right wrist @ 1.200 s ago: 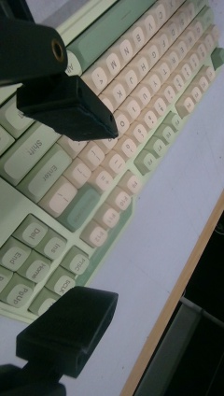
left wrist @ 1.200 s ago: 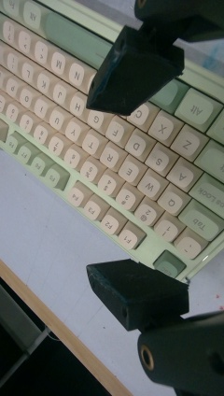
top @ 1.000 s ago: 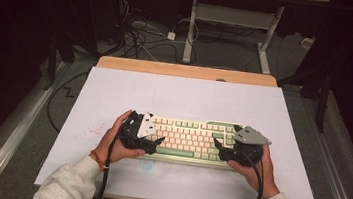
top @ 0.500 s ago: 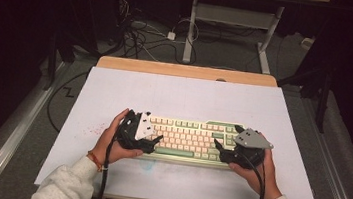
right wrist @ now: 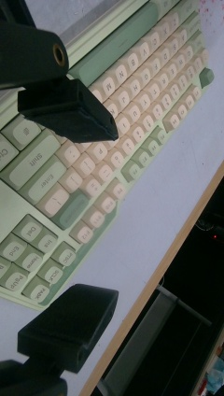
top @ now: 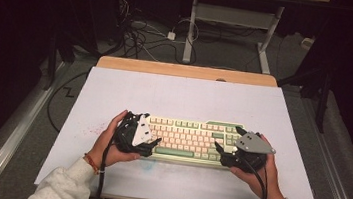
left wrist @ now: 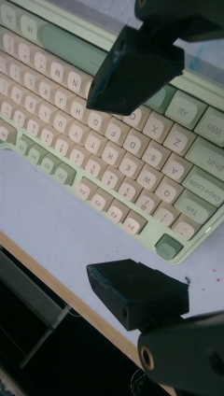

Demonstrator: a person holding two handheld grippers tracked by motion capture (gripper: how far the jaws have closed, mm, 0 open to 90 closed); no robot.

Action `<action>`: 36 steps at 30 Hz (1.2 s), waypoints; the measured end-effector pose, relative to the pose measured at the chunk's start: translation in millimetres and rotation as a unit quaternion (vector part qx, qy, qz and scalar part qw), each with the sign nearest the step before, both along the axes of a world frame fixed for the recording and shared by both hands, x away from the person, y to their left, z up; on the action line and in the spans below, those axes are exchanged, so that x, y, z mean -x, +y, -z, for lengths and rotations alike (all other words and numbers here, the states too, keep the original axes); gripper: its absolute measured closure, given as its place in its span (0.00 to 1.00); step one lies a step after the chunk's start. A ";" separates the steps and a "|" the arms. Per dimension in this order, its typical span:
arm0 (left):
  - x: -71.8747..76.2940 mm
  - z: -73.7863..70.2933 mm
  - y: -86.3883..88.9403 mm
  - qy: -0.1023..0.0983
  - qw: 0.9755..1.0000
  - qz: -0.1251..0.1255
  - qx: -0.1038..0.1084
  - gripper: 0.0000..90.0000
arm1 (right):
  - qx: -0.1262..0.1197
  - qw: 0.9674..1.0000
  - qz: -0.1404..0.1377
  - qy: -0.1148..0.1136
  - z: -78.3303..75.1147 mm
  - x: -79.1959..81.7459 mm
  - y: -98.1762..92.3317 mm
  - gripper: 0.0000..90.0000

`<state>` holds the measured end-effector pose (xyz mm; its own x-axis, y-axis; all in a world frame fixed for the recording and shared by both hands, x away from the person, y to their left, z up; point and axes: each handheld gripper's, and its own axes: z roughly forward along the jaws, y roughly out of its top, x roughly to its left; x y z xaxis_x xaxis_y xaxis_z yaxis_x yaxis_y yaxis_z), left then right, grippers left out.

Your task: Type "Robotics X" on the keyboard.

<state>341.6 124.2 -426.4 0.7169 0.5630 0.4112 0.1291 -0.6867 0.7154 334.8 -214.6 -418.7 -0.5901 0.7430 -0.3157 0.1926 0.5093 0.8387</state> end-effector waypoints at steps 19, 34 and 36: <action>12.4 3.8 5.9 -0.008 1.000 0.007 -0.003 0.19 | 0.005 1.000 -0.004 -0.004 -3.1 10.4 -8.9 0.22; 21.7 5.7 13.9 -0.011 1.000 0.014 -0.005 0.19 | 0.009 1.000 -0.003 -0.005 -1.8 17.4 -17.1 0.22; 23.6 7.2 16.1 -0.010 1.000 0.017 -0.001 0.19 | 0.010 1.000 -0.005 -0.005 -1.6 18.3 -18.0 0.22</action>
<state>318.0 140.4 -433.5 0.7269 0.5380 0.4268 0.0917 -0.6920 0.7160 316.4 -232.6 -417.1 -0.5939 0.7311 -0.3358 0.1790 0.5270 0.8308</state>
